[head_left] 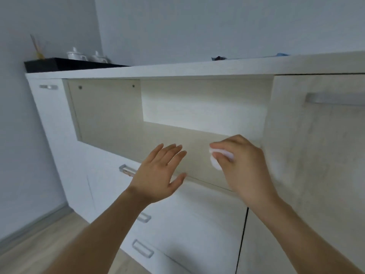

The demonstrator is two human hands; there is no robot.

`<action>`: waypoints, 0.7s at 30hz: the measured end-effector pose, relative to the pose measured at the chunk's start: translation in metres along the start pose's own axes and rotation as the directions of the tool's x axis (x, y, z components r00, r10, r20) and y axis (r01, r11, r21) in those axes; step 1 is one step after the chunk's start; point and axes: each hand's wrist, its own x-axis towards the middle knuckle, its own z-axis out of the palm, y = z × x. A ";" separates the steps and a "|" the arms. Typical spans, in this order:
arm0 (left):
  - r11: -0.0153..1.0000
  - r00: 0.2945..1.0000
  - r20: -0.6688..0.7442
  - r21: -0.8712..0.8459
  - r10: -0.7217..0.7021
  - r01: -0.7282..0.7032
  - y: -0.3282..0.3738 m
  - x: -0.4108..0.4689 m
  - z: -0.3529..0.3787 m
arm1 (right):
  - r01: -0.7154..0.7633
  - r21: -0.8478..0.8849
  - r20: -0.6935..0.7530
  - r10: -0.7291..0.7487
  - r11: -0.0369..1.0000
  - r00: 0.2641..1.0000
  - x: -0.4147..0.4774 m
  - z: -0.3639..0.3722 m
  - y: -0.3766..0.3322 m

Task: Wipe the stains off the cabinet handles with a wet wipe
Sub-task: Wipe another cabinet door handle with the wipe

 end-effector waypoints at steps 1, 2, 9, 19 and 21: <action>1.000 1.000 0.020 0.007 -0.020 0.019 -0.005 -0.005 0.002 | -0.016 0.020 0.029 0.015 1.000 0.999 -0.001 0.007 0.002; 0.999 0.999 0.038 0.011 -0.036 0.036 -0.011 -0.011 0.005 | -0.036 0.035 0.061 0.034 0.999 0.998 -0.001 0.015 0.004; 0.995 0.993 0.071 -0.011 -0.098 0.099 -0.063 -0.054 0.043 | -0.167 0.095 0.114 0.156 0.981 0.981 -0.008 0.092 0.008; 0.997 0.997 -0.023 -0.028 -0.077 0.077 -0.176 -0.085 0.127 | -0.168 0.115 -0.104 0.180 0.979 0.978 -0.037 0.228 -0.010; 0.998 0.998 -0.058 -0.062 -0.011 0.008 -0.197 -0.083 0.142 | -0.194 0.076 -0.190 0.205 0.978 0.960 -0.044 0.251 -0.014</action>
